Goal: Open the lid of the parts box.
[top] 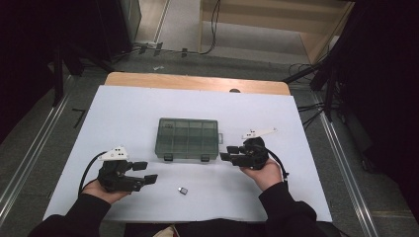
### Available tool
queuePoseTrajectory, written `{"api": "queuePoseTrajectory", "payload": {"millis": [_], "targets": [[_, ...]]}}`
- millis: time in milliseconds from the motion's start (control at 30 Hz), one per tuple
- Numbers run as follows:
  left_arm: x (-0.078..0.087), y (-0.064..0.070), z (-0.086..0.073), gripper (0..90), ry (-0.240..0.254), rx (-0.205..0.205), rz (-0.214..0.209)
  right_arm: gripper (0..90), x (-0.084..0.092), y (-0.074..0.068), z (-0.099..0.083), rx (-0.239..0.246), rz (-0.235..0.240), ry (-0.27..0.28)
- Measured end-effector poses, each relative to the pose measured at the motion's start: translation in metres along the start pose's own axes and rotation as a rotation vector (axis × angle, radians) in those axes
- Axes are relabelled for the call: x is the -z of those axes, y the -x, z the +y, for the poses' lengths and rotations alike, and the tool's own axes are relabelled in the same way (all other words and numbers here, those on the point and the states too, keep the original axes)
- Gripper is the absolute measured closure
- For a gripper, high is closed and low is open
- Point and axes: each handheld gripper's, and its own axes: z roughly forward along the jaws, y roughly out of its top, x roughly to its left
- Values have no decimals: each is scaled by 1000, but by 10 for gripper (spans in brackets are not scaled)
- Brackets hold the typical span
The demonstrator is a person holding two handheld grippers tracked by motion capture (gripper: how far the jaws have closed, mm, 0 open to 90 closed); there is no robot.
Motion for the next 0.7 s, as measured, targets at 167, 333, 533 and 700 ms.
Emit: {"api": "queuePoseTrajectory", "payload": {"millis": [167, 333, 533, 700], "targets": [[0, 0, 0, 321, 1, 0, 1, 776, -4, 1, -5, 5, -10, -25], [0, 0, 0, 321, -1, 0, 1, 875, -9, 4, -7, 9, 0, -44], [0, 0, 0, 321, 0, 0, 1, 875, -15, 5, -8, 12, 0, -52], [0, 0, 0, 321, 0, 0, -1, 875, -18, 5, -9, 3, 0, -60]]}}
